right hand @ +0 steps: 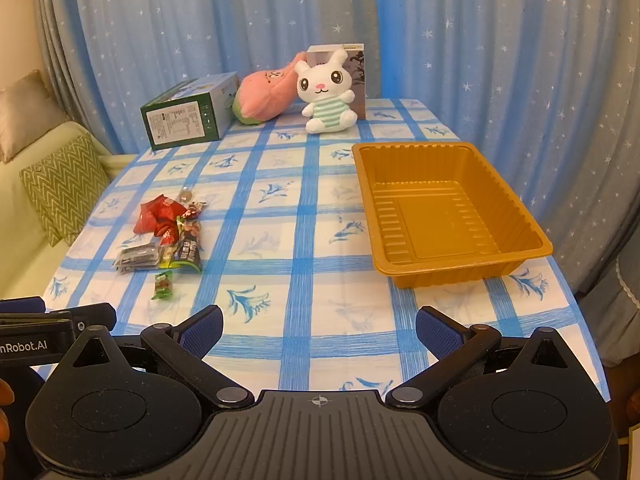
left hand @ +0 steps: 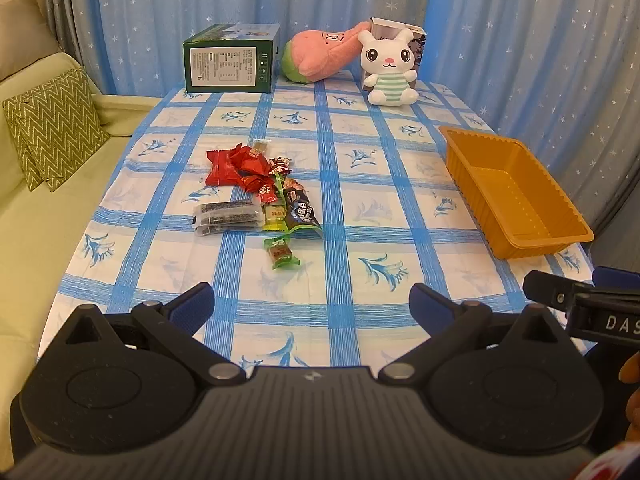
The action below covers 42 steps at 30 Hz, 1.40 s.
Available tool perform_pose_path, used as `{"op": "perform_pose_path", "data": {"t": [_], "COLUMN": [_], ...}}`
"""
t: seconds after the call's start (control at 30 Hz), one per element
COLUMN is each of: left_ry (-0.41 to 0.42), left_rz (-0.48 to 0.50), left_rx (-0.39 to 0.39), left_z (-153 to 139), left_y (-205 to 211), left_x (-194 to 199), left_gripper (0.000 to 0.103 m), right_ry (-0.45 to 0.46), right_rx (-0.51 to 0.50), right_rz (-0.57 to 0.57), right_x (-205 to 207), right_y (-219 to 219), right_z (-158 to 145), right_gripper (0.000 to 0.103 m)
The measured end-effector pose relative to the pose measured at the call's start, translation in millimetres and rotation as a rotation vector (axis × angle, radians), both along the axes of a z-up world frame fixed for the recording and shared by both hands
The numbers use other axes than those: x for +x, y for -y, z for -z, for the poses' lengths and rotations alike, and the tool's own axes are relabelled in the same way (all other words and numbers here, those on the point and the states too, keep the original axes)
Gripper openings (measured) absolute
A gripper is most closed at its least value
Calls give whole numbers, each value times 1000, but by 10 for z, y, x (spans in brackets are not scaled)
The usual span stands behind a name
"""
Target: Organize snacks
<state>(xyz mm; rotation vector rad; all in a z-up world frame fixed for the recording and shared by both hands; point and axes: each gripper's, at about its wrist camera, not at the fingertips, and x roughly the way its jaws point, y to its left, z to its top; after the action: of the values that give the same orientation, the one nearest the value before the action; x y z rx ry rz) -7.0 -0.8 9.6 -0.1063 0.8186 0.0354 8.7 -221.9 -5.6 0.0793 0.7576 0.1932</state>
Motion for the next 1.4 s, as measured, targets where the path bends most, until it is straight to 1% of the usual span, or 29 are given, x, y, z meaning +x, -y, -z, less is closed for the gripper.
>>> {"op": "perform_pose_path", "data": {"t": [1.4], "left_ry": [0], "left_rz": [3], "left_rx": [-4], "left_z": [-36], "left_y": [36], "left_x": [0], "left_gripper": [103], "right_ry": [0], "right_rx": [-10], "right_rz": [7], "right_x": [8], "right_y": [32], "right_z": [-23], "right_gripper": [102]}}
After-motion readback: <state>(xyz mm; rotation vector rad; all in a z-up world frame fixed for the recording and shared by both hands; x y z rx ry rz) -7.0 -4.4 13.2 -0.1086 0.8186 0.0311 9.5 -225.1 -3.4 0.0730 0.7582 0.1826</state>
